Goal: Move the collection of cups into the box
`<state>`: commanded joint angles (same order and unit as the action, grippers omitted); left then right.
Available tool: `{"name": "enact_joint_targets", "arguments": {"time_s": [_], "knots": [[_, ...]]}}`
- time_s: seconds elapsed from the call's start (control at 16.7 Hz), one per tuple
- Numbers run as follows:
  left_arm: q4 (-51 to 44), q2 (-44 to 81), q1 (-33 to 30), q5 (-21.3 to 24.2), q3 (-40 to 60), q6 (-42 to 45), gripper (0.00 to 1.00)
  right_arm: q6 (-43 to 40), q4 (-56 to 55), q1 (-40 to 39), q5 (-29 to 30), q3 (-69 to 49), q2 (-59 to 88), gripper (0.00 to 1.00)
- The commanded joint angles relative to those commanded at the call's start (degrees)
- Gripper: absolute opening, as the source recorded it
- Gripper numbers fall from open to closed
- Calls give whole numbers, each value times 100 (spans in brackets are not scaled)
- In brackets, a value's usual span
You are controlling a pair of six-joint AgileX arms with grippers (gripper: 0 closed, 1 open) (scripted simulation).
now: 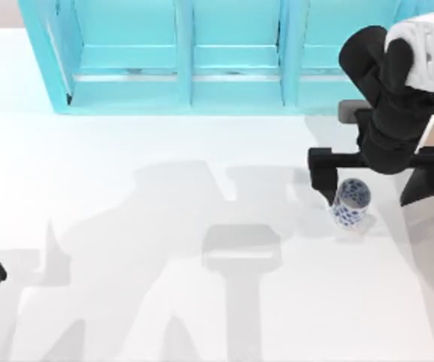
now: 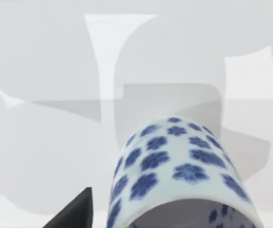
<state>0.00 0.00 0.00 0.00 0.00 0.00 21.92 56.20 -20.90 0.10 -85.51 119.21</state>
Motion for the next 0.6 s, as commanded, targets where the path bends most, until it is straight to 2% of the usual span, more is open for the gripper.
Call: {"name": "enact_joint_targets", "arguments": {"time_s": [0.3, 0.6], "knots": [[0, 0, 0, 0, 0, 0, 100, 3, -119, -2, 0, 106, 27, 100], [0, 0, 0, 0, 0, 0, 100, 3, -119, -2, 0, 106, 27, 62]]}}
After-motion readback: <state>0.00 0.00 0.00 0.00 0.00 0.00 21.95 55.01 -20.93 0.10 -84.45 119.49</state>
